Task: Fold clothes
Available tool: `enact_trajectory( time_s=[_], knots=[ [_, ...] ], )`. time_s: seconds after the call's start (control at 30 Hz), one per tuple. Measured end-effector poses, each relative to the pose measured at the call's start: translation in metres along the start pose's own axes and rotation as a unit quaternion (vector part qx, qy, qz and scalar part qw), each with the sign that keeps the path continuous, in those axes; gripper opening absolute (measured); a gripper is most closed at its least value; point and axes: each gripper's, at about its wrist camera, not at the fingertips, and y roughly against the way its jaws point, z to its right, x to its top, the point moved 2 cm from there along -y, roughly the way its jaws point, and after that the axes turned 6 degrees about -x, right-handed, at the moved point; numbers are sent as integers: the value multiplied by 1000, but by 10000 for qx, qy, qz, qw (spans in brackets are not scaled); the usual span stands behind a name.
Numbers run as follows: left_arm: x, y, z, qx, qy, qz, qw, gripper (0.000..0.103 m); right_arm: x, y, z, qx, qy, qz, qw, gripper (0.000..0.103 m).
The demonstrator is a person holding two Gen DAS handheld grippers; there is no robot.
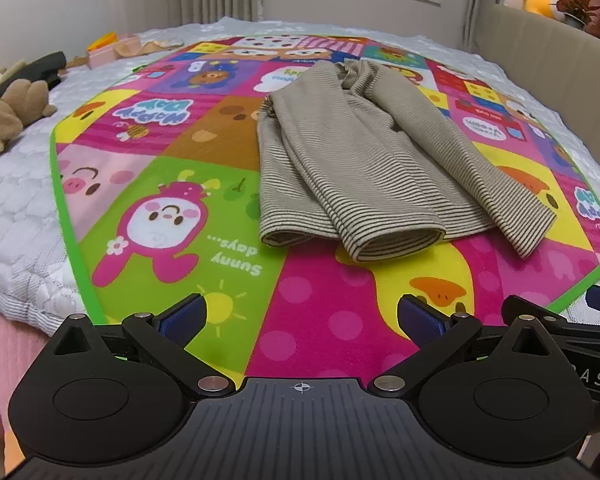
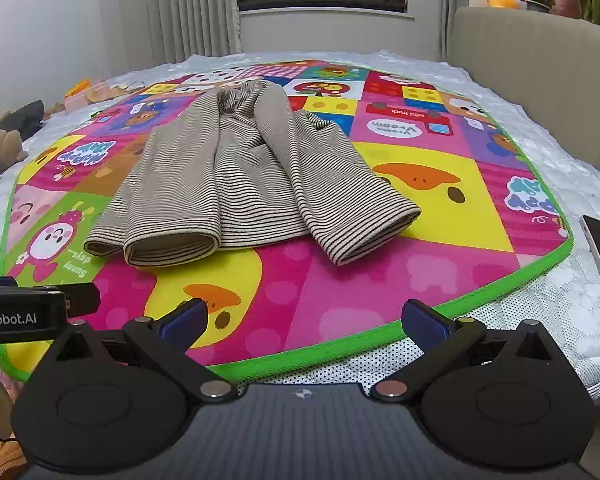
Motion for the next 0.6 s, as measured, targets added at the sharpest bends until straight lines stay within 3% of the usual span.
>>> enact_trajectory(
  time_s=[0.6],
  knots=[
    [1,-3,-3,18,8,15,10000,103,-1,-3,3,-13,-39,-50,10000,103]
  ],
)
